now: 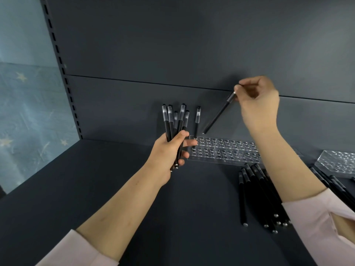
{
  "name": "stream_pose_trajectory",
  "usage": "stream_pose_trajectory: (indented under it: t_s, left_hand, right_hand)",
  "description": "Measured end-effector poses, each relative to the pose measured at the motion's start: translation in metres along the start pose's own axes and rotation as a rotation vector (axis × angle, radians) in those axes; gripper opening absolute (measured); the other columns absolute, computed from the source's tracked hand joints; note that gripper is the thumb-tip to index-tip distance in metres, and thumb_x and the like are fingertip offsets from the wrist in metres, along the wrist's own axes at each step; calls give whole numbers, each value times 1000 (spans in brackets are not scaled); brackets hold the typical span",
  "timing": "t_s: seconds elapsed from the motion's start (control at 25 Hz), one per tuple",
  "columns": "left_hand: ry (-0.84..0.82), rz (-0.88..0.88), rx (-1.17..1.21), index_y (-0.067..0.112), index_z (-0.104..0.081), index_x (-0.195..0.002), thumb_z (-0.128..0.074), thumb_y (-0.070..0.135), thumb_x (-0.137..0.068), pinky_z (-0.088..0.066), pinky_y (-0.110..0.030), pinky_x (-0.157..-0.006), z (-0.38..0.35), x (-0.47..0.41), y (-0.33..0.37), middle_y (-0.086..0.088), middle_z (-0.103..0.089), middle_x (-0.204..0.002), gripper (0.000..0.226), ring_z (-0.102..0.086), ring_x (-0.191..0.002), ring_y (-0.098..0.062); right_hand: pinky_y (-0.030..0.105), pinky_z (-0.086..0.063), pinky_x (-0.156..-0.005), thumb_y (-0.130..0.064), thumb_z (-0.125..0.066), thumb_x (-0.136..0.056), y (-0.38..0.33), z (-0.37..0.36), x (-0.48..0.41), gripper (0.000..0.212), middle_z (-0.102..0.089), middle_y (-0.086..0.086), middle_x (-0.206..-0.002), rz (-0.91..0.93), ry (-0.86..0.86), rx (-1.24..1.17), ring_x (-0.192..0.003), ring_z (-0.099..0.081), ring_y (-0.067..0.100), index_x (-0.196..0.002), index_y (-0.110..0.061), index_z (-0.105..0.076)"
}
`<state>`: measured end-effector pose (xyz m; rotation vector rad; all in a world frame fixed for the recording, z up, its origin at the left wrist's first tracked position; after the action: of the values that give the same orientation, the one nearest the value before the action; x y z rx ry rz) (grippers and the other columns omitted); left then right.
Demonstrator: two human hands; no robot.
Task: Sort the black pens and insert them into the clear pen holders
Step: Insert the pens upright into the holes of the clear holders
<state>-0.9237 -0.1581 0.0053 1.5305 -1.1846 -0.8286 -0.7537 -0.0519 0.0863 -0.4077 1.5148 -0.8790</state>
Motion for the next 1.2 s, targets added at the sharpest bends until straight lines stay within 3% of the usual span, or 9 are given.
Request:
stream_pose_trajectory:
  t_s: [0.28, 0.48, 0.64, 0.8, 0.96, 1.08, 1.2]
  left_hand:
    - [35, 0, 23, 15, -64, -107, -57, 29, -97, -36, -19, -39, 1, -1, -1, 1, -71, -70, 19, -47, -46, -8]
    - [42, 50, 37, 8, -58, -103, -53, 22, -99, -28, -17, -36, -3, -1, -1, -1, -55, -67, 16, -36, -42, -7]
    - [63, 36, 30, 7, -51, -96, -48, 14, -98, -25, -18, -35, -6, -2, 1, -2, -52, -63, 8, -33, -42, -8]
    - [81, -8, 42, 7, -58, -98, -48, 12, -98, -30, -18, -37, -5, -1, 2, -2, -55, -69, 11, -39, -47, -8]
    - [44, -18, 23, 14, -63, -103, -54, 22, -99, -34, -19, -39, -4, 2, 3, 2, -65, -73, 13, -46, -49, -8]
    - [-17, -38, 18, 15, -62, -109, -55, 28, -99, -34, -21, -39, -5, 5, 4, 1, -73, -77, 18, -48, -46, -10]
    - [-85, -65, -14, 12, -61, -111, -53, 28, -99, -32, -20, -39, -10, 8, 4, -1, -74, -79, 21, -45, -45, -10]
  right_hand:
    - [9, -45, -67, -10, -65, -88, 8, -11, 19, 4, -67, 0, -83, 124, -71, 101, -74, -62, 4, -89, -13, -63]
    - [14, -49, -74, -8, -68, -86, 13, -25, 31, 5, -70, 3, -88, 318, -192, 208, -78, -64, 11, -90, -6, -70]
    - [8, -47, -80, -3, -66, -86, 20, -31, 33, 13, -69, 3, -98, 405, -256, 279, -84, -63, 10, -97, -4, -74]
    - [19, -52, -83, -2, -65, -87, 26, -33, 33, 18, -66, 5, -104, 339, -333, 304, -83, -64, 15, -102, -6, -74]
    - [9, -47, -74, -9, -64, -89, 11, -29, 30, 23, -66, 2, -102, 312, -281, 266, -75, -61, 8, -109, -13, -72]
    - [18, -52, -77, -20, -64, -90, -3, -25, 23, 19, -69, -2, -95, 83, -367, 90, -77, -63, 5, -108, -22, -70]
    - [26, -57, -75, -16, -65, -90, -13, -25, 26, 11, -71, 0, -92, -117, -537, -120, -79, -65, 9, -98, -21, -72]
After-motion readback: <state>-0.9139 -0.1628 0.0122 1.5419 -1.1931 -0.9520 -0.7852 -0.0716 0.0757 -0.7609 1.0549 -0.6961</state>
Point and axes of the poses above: each hand's wrist, its own x-axis away from the middle knuckle, its own z-axis out of the back of the hand, y = z × x, the point moved 1 cm from there along -x, towards the middle knuckle
